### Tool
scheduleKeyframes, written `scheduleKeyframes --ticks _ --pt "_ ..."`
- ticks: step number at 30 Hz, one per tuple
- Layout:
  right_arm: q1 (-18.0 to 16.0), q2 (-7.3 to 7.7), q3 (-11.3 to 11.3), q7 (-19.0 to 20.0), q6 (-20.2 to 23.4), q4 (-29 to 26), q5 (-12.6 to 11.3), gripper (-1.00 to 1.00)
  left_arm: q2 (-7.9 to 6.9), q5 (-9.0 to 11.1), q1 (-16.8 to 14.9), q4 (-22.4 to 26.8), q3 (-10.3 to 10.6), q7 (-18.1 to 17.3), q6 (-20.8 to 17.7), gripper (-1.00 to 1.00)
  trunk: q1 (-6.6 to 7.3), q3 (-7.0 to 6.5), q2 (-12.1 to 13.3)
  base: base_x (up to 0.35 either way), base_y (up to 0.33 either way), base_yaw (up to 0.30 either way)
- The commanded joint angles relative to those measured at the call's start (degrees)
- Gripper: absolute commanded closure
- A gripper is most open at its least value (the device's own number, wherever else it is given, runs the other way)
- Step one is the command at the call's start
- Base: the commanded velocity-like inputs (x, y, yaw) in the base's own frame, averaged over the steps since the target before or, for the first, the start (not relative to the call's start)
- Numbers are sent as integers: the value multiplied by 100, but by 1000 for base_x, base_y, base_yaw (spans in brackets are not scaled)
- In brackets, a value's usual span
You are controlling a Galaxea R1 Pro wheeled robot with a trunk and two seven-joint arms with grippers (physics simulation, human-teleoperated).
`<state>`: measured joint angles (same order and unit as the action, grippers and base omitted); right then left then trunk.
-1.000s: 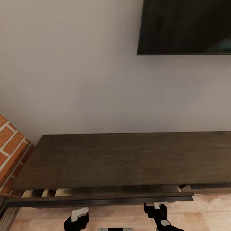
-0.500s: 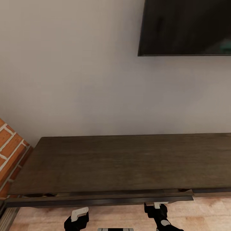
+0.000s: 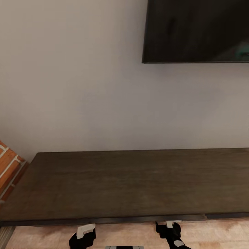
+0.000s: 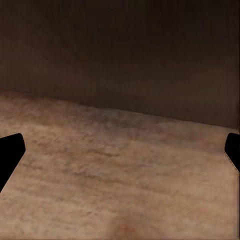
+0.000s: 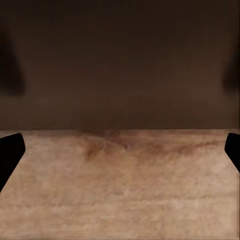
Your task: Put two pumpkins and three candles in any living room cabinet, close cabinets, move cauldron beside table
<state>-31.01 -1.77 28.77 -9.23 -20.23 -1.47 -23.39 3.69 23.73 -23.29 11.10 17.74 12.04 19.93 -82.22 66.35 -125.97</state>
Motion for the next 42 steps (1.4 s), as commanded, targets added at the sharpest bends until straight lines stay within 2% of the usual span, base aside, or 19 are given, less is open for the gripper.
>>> scheduleKeyframes --ticks 1,42 --pt "-98 -2 -73 0 -7 -2 -8 -100 0 0 0 3 1 0 1 -100 0 -1 0 28 -23 0" --pt "-98 -8 -73 0 -7 -2 -8 -100 0 0 0 -37 1 0 2 -100 0 -1 0 -284 -1 0"
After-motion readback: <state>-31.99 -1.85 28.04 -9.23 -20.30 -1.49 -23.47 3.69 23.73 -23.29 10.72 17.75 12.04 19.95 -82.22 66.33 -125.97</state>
